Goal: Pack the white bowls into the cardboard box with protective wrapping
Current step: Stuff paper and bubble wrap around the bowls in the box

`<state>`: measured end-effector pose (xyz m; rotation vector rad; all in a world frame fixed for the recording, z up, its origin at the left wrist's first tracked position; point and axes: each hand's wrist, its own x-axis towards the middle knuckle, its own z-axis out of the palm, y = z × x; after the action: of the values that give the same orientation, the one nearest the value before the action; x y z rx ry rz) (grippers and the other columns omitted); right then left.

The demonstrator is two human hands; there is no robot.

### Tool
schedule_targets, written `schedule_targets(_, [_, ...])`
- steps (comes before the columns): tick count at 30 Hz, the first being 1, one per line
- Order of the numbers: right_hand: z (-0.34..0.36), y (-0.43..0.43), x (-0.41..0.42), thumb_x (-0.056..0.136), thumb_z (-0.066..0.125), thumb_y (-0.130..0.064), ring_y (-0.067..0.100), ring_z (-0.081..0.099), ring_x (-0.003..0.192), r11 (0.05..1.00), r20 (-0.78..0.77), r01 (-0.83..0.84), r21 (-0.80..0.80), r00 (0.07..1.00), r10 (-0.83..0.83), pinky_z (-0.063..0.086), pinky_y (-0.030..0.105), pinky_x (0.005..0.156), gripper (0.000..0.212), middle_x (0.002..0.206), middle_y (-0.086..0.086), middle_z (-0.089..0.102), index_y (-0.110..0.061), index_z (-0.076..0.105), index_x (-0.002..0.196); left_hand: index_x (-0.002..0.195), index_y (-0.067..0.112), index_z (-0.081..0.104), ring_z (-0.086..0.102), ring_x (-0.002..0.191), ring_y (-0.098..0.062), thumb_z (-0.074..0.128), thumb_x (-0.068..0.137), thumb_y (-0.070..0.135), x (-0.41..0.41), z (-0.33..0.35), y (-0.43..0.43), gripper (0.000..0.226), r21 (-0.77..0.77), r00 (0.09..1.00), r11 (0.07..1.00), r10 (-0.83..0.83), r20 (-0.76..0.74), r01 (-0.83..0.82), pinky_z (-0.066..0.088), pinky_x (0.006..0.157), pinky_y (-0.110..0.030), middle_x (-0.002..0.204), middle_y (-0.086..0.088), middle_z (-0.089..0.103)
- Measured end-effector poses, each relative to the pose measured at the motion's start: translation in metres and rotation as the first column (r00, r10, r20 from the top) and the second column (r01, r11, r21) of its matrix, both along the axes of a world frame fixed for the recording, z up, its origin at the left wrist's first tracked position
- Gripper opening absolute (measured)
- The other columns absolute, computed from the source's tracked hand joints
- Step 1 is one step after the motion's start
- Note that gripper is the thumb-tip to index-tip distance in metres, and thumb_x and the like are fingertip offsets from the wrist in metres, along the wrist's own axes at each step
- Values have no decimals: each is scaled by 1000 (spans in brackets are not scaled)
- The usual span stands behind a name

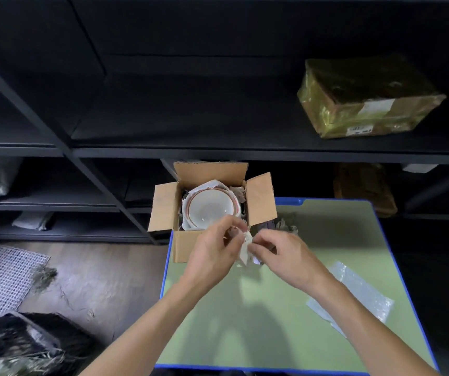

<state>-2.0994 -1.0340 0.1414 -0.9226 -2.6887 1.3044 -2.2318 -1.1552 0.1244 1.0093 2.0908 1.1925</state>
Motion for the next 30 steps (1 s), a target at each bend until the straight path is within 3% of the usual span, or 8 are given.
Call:
schedule_targets(6, [5,-3,-26,86,73,-29,3,61,75,977,-74,177,-121,980,-186,48,21,67,33,86,-9,68,-39,50,107,111,39,53,63,82,-10,65,90,20,-24,7,18,30,-15,998,998,-58,27,59,53,79,-37,95,11,66])
schedule_targets(9, [9,2,-36,88,69,-20,8,62,71,981,-103,180,-71,977,-187,49,21,65,38,81,-5,67,-47,55,111,118,32,50,61,84,-9,64,92,20,-32,9,24,32,36,997,998,-56,48,55,52,81,-33,98,11,63])
schedule_targets(12, [5,11,-44,88,66,-18,8,66,72,962,-76,269,-51,959,-273,57,33,73,32,84,-4,67,-45,61,104,102,25,52,54,90,-3,63,92,20,-39,2,20,16,43,996,999,-20,-88,24,47,80,-26,96,16,57])
schedule_targets(15, [-4,20,-53,85,63,-21,10,64,69,944,7,328,-20,945,-328,56,39,72,25,78,-4,66,-41,61,100,100,22,59,52,96,-13,64,91,29,-46,-17,13,13,-79,964,996,-50,-261,31,45,80,-32,101,9,58])
schedule_targets(19, [-14,17,-65,87,60,-23,17,61,74,947,58,284,149,954,-295,50,35,67,16,79,-6,65,-32,63,100,98,20,65,52,85,-24,66,85,36,-45,-41,11,20,-147,899,986,-130,-419,75,47,74,-43,94,1,57])
schedule_targets(23, [-27,13,-72,93,62,-22,24,60,78,906,8,214,365,972,-233,44,33,66,6,98,-3,55,-17,65,94,96,20,66,53,78,-27,64,85,35,-44,-45,17,19,-144,870,988,-111,-481,47,47,70,-43,90,0,60])
schedule_targets(27, [-34,18,-72,92,64,-18,27,60,80,898,-11,210,387,975,-224,48,37,70,4,99,-1,53,-15,64,94,96,22,66,54,78,-28,66,86,29,-45,-40,22,13,-140,872,989,-113,-476,52,47,69,-42,87,-1,60])
schedule_targets(30, [-32,20,-73,89,64,-13,20,55,85,908,-89,195,370,981,-174,46,36,69,19,92,-6,54,-23,61,105,93,23,67,55,76,-28,65,85,20,-47,-39,25,9,-142,868,989,-112,-483,48,46,65,-40,82,-1,61])
